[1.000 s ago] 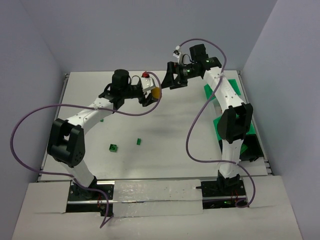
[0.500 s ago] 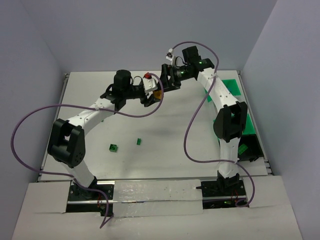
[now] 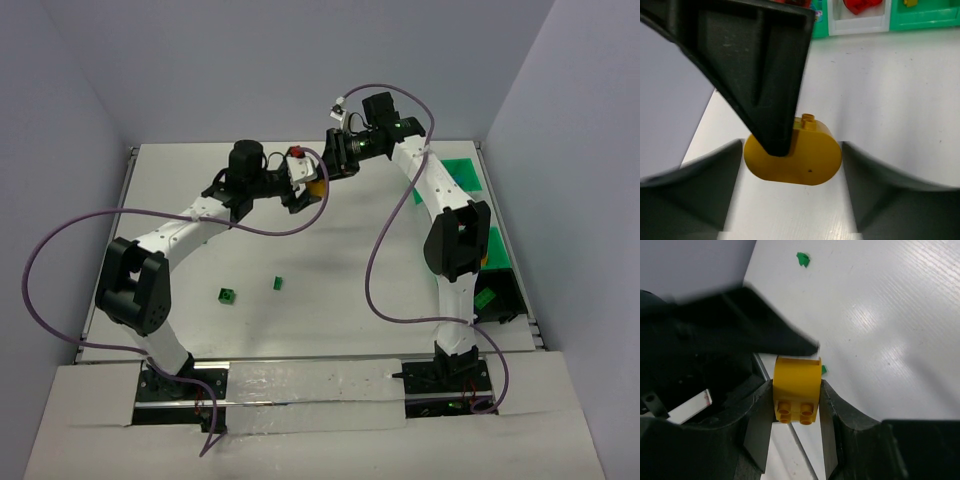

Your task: Sort the legos into containers by color

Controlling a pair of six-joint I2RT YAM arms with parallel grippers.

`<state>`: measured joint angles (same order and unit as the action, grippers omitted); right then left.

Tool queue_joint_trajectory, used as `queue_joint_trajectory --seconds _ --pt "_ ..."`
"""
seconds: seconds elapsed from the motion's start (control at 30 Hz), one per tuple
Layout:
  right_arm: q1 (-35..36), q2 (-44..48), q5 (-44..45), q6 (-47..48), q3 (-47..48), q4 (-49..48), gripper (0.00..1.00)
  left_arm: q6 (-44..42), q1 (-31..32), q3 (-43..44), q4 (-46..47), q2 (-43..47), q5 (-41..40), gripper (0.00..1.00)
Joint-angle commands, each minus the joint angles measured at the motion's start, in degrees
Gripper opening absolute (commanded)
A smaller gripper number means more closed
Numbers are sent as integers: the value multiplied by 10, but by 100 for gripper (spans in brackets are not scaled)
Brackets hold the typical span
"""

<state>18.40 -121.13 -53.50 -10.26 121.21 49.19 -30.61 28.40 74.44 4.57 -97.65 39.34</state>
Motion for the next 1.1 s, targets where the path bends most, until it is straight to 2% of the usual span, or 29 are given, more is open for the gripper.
queue_joint_trajectory --seconds 0.0,0.2,0.4,0.47,0.63,0.73,0.9,0.93,1.07 --pt "-17 45 12 37 9 -1 0 24 0 -5 45 21 -27 99" --pt "-64 85 61 94 -7 41 0 28 -12 -6 27 34 -24 99" --pt "-157 200 142 214 -125 113 0 45 -35 -12 14 46 -27 99" --pt "-213 251 190 265 -179 132 0 46 -36 -24 18 47 -32 99" --pt "-306 314 247 313 -251 165 0 50 -38 -21 10 38 -34 99" --pt "-335 348 288 334 -291 170 0 51 -39 -22 16 33 -36 99" --pt "-365 397 384 342 -384 128 0 61 -40 -2 5 18 -49 99" --pt "-366 412 416 331 -429 98 0 69 -41 6 0 13 -60 99" --pt "-366 441 469 311 -490 5 0 84 -48 19 -17 14 -61 99"
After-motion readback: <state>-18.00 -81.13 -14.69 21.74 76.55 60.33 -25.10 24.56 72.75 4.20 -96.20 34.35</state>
